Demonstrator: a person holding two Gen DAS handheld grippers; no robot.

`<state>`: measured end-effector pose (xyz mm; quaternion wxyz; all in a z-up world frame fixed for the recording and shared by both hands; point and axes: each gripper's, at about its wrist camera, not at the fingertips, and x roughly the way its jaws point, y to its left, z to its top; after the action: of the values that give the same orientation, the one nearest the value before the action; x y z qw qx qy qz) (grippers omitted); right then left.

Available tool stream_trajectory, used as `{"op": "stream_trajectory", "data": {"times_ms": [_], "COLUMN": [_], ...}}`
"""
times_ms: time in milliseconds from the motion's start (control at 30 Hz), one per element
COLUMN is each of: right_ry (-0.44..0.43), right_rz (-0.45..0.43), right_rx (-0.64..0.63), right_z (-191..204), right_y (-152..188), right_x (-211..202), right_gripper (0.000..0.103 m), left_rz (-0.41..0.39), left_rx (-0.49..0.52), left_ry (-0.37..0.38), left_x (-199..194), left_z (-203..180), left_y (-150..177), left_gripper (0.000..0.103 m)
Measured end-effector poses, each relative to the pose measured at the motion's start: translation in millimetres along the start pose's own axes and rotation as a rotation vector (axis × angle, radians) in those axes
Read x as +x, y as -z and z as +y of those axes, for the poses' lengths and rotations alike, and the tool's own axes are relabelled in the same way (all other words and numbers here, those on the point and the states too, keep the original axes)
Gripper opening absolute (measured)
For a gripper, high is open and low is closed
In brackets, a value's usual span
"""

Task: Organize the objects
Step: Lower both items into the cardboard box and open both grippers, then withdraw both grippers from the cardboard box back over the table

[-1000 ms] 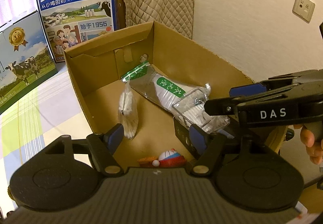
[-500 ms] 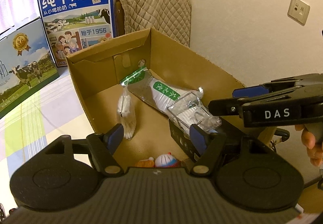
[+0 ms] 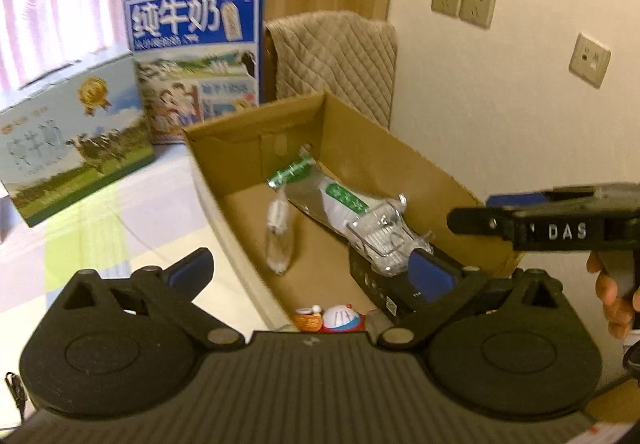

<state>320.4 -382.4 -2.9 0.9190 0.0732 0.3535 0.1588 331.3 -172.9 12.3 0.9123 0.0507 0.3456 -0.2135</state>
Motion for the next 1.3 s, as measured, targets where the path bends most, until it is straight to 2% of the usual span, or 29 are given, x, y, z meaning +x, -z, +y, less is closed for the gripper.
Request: {"op": "stream_trajectory", "data": {"times_ms": [133,300,667,1300], "right_ry": [0.004,0.014,0.021,-0.025], "right_rz": [-0.022,-0.033,-0.038,0.033], "right_rx": [-0.021,-0.013,0.000,-0.052], "right_z": [11.7,25.3,62.4,153.0], "right_y": [8.4,16.8,28.9,76.9], "right_x": [-10.4,-18.7,-32.9,-39.7], "right_gripper": [0.073,0.080,0.081,0.081], "left_rz": [-0.035,-0.032,-0.047,0.009], "left_rx": [-0.014,-0.067,-0.102,-0.169], "left_ry": [-0.031,-0.063,-0.119,-0.173], "left_x": [-22.0,-42.7,-83.3,-149.7], "left_z": [10.6,28.9,59.5,121.1], "left_y": [4.2,12.7,36.8,105.2], "left_gripper": [0.102,0.102,0.102,0.102]}}
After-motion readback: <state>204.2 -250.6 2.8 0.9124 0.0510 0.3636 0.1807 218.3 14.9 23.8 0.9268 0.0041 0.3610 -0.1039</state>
